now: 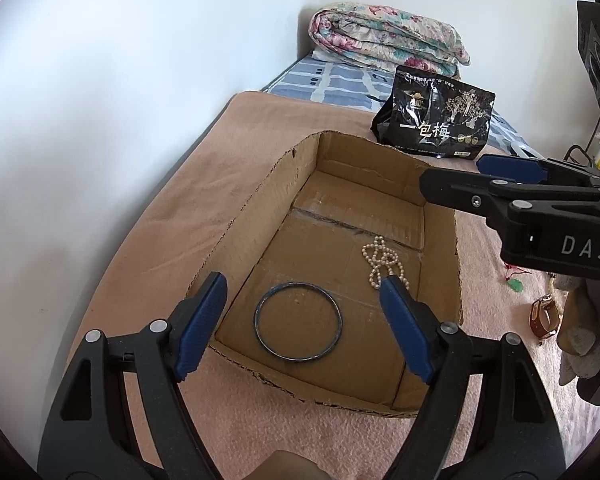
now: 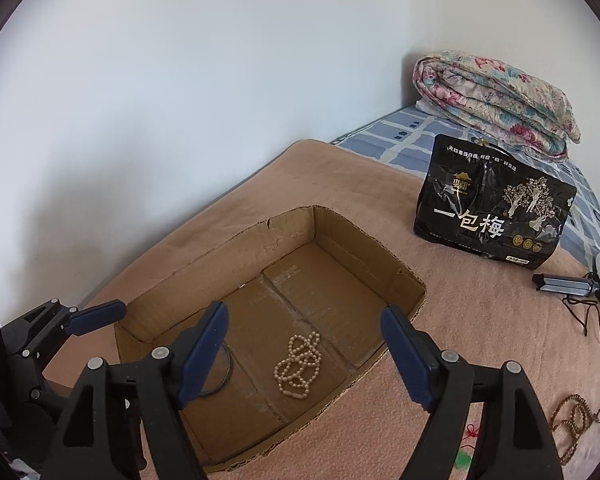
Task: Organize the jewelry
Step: 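Lift both tools out of the box and move back toward the jewelry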
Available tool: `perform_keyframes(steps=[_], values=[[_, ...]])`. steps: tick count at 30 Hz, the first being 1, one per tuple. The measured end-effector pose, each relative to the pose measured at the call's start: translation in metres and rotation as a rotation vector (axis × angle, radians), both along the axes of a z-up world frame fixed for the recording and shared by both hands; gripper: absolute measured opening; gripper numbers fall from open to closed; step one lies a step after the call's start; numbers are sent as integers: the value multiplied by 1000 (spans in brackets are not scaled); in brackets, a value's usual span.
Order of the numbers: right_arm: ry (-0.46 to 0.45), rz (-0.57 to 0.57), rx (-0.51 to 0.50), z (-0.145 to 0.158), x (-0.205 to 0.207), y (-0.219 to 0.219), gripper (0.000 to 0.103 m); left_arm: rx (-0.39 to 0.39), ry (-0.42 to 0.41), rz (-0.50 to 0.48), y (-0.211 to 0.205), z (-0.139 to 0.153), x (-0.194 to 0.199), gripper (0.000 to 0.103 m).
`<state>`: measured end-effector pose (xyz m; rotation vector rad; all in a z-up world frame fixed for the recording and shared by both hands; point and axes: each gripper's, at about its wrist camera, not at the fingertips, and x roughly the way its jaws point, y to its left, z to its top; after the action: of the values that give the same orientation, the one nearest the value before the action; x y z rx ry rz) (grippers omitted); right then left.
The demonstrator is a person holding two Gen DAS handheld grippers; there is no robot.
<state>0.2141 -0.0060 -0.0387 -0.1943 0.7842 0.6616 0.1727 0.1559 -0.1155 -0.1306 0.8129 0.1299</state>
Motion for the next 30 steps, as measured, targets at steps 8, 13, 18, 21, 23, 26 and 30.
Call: perform_keyframes(steps=[8,13,18,21,23,26,30], values=[[-16,-30,4,9,-6,-13,92,2,-7,2,-4,5,-6,81],[-30,-67,14,19,-11,-32,95,5,-27,6,-8,15,-13,81],[-51,-117,26,29,-17,-61,97,2,-44,7,-14,26,-20,81],[-57,-148,33,36,-20,-82,97,-2,-57,-4,-22,32,-25,81],[-64,-178,33,39,-23,-98,98,-4,-71,-15,-27,35,-28,81],[-82,-217,23,43,-29,-121,100,5,-85,-38,-40,41,-31,81],[-119,-280,0,47,-37,-155,100,6,-90,-76,-59,45,-33,81]])
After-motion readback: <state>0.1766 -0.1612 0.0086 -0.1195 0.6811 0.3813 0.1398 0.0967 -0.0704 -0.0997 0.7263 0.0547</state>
